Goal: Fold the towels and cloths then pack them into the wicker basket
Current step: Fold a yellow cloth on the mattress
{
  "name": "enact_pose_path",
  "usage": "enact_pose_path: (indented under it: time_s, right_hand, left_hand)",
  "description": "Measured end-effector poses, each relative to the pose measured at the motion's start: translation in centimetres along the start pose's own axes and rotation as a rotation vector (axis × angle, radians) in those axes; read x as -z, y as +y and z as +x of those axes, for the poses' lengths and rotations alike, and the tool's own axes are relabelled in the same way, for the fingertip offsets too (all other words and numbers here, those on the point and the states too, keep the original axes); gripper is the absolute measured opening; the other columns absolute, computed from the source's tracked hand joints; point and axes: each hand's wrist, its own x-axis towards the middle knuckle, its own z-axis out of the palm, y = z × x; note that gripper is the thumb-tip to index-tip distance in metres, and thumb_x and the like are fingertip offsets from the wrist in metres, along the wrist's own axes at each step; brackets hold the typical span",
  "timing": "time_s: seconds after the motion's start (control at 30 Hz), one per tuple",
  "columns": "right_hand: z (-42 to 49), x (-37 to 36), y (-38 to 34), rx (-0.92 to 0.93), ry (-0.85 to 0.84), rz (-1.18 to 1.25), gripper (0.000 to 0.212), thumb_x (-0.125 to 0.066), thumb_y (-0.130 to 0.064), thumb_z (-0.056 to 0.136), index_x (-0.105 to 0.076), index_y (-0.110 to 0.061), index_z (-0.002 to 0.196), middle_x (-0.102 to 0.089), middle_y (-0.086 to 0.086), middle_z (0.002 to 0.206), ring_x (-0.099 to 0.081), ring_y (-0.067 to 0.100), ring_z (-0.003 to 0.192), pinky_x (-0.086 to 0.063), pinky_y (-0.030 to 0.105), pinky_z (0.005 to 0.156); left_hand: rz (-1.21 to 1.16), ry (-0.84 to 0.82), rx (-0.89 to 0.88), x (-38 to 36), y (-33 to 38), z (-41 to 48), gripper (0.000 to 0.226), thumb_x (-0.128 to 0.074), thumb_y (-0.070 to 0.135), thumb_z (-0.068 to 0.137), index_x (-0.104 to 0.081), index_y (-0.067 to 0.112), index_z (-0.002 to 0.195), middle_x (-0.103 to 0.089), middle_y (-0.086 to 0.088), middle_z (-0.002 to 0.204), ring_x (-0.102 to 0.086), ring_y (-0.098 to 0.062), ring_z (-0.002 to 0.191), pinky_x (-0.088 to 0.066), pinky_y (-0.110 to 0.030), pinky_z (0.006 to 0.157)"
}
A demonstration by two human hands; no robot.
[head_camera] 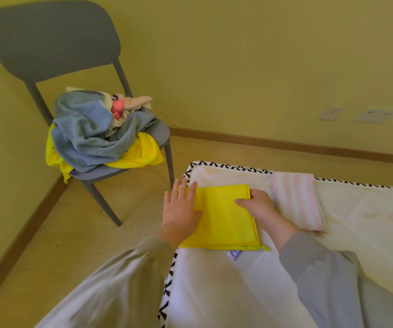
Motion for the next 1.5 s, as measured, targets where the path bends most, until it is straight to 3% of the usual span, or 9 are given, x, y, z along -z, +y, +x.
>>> enact_pose_path:
  time_s: [0.17, 0.33, 0.53, 0.77, 1.0, 1.1, 1.17, 1.3, 1.5]
  right_hand:
    - [-3.0, 0.8, -2.1, 0.318, -0.087, -0.109, 0.011, -0.072, -0.002, 0.078, -0.063, -0.004, 0.083, -0.066, 0.009, 0.080, -0.059, 0.018, 0.074, -0.045, 0.027, 0.067]
    - [-5.9, 1.7, -4.2, 0.527, -0.112, -0.323, 0.019, -0.074, -0.008, 0.076, -0.056, -0.007, 0.070, -0.047, -0.002, 0.059, -0.041, 0.009, 0.057, -0.030, 0.028, 0.055]
    - [-8.6, 3.4, -5.6, 0.625, -0.041, -0.459, 0.040, -0.072, -0.014, 0.080, -0.037, -0.021, 0.062, -0.038, -0.005, 0.059, -0.034, 0.009, 0.055, -0.024, 0.028, 0.052]
    - [-10.7, 4.6, -6.6, 0.692, -0.073, -0.587, 0.038, -0.074, -0.018, 0.077, -0.039, -0.020, 0.063, -0.044, -0.003, 0.063, -0.040, 0.016, 0.064, -0.028, 0.033, 0.058]
    - [-8.8, 6.9, -6.4, 0.445, -0.386, -0.501, 0.033, -0.079, -0.031, 0.070, -0.065, -0.010, 0.091, -0.068, 0.013, 0.085, -0.057, 0.015, 0.074, -0.047, 0.035, 0.069]
    - [-7.9, 7.7, -4.3, 0.362, -0.500, -0.500, 0.014, -0.078, -0.017, 0.075, -0.066, -0.014, 0.081, -0.066, -0.001, 0.078, -0.058, 0.014, 0.076, -0.045, 0.029, 0.072]
    - [-8.0, 7.3, -2.4, 0.289, -0.541, -0.281, 0.016, -0.078, -0.011, 0.074, -0.065, -0.016, 0.083, -0.068, -0.007, 0.076, -0.060, 0.012, 0.078, -0.046, 0.022, 0.071]
    - [-7.6, 6.0, 0.1, 0.106, -0.632, 0.429, 0.070, -0.095, -0.023, 0.037, -0.068, -0.004, 0.099, -0.072, 0.011, 0.098, -0.069, 0.022, 0.085, -0.056, 0.027, 0.070]
    - [-8.0, 6.3, -1.0, -0.066, -0.563, 0.501, 0.028, -0.065, -0.013, 0.074, -0.064, -0.009, 0.102, -0.072, 0.008, 0.087, -0.069, 0.020, 0.072, -0.054, 0.030, 0.066]
  left_hand:
    - [-0.630, -0.114, -0.012, 3.9, 1.2, 0.8, 0.081, -0.071, 0.022, 0.084, -0.023, 0.022, 0.150, -0.035, 0.001, 0.151, -0.015, -0.022, 0.145, -0.025, -0.043, 0.114]
    - [-0.505, -0.076, -0.151, 8.0, 3.2, -0.3, 0.050, -0.073, 0.017, 0.080, -0.058, 0.021, 0.128, -0.061, -0.002, 0.117, -0.058, -0.018, 0.102, -0.044, -0.023, 0.079]
    - [-0.504, -0.075, -0.209, 10.5, 3.9, -2.3, 0.010, -0.074, 0.015, 0.078, -0.068, 0.014, 0.085, -0.067, -0.008, 0.089, -0.055, -0.015, 0.079, -0.042, -0.027, 0.068]
    - [-0.531, -0.131, -0.240, 12.1, 5.4, -4.5, 0.030, -0.073, 0.025, 0.081, -0.053, 0.008, 0.068, -0.035, 0.001, 0.062, -0.032, -0.012, 0.058, -0.023, -0.024, 0.052]
    - [-0.609, -0.028, -0.182, 13.4, 5.3, -5.5, 0.030, -0.064, 0.021, 0.089, -0.048, 0.015, 0.064, -0.038, 0.001, 0.061, -0.035, -0.011, 0.056, -0.025, -0.029, 0.054]
    - [-0.614, -0.009, -0.140, 13.4, 4.2, -6.0, 0.028, -0.059, 0.025, 0.093, -0.049, 0.013, 0.070, -0.038, 0.000, 0.063, -0.037, -0.014, 0.059, -0.026, -0.030, 0.056]
    - [-0.684, -0.016, -0.095, 13.2, 3.7, -6.4, 0.024, -0.058, 0.027, 0.094, -0.059, 0.007, 0.082, -0.049, -0.005, 0.069, -0.046, -0.018, 0.064, -0.036, -0.032, 0.060]
    - [-0.915, -0.103, 0.031, 12.5, 3.1, -6.9, 0.025, -0.056, 0.029, 0.096, -0.064, 0.009, 0.109, -0.068, -0.012, 0.107, -0.065, -0.027, 0.097, -0.054, -0.043, 0.087]
    - [-1.429, -0.342, 0.289, 11.3, 2.9, -6.7, 0.017, -0.055, 0.019, 0.096, -0.056, 0.009, 0.110, -0.067, -0.010, 0.104, -0.066, -0.023, 0.091, -0.056, -0.034, 0.073]
